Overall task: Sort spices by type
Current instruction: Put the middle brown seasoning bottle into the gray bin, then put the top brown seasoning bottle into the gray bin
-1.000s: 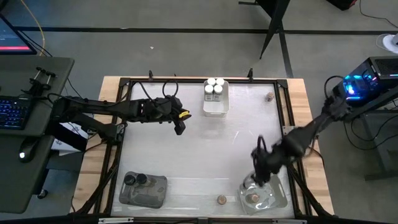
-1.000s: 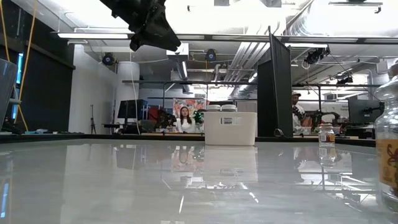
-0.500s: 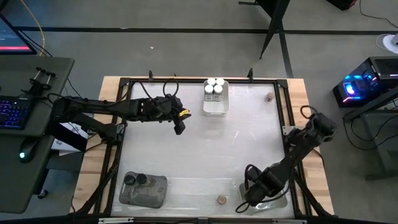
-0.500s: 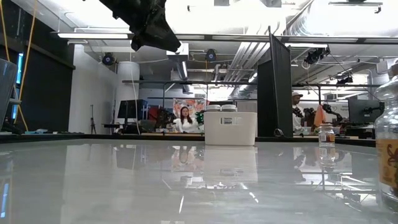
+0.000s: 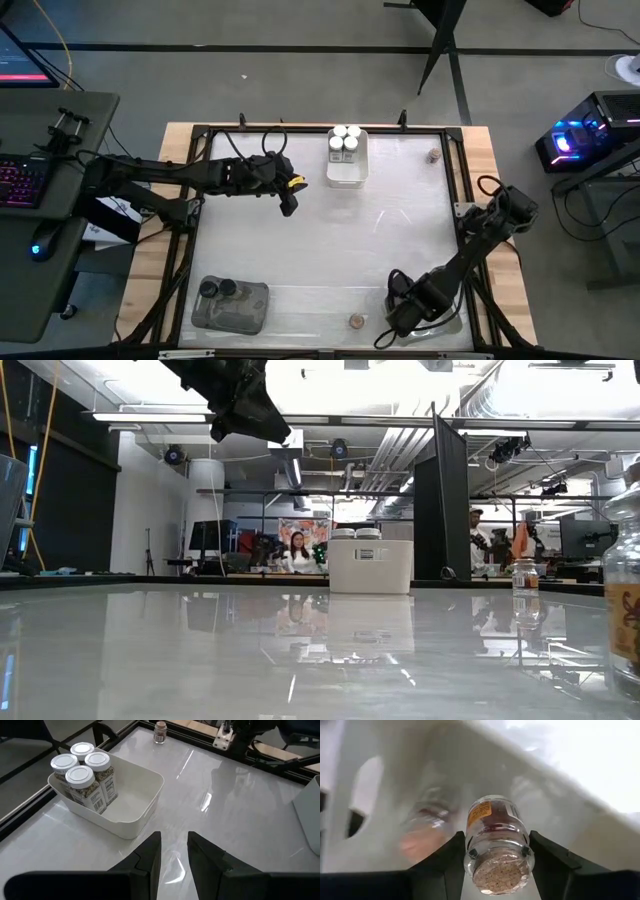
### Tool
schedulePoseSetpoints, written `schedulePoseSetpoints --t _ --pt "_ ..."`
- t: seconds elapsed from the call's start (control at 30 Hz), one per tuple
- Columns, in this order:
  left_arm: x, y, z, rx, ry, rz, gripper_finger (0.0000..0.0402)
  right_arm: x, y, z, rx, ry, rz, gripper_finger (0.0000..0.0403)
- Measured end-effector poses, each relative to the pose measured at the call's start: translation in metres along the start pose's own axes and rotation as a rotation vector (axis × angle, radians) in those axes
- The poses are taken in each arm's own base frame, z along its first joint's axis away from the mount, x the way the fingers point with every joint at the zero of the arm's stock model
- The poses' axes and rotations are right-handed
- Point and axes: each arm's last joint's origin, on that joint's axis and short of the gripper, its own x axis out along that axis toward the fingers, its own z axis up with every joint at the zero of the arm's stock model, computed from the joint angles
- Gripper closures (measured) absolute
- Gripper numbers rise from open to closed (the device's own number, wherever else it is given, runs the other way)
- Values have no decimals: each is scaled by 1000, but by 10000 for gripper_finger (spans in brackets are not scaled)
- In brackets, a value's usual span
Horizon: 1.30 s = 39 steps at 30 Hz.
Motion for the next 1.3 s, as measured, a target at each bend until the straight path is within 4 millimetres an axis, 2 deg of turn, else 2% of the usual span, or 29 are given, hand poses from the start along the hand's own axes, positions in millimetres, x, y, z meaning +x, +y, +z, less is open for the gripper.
schedulePoseSetpoints --t 0.1,0.33,0.53,0.73,1.03,1.13,1.3 --pt "0 0 0 0 0 0 318 -5 -6 6 20 -38 -63 225" --pt "0 0 0 -1 0 0 318 -7 6 18 -78 -82 60 225" --pt "0 0 0 -2 0 0 318 -2 4 25 -79 -86 56 225" --pt "0 0 0 -2 0 0 318 -1 11 26 -100 -89 132 176" --pt "0 0 0 0 0 0 318 -3 11 29 -105 -69 136 171" --pt "0 0 0 0 0 0 318 -12 8 27 -127 -20 156 171" --pt "0 0 0 -2 1 0 318 -47 -8 16 -161 -5 169 170"
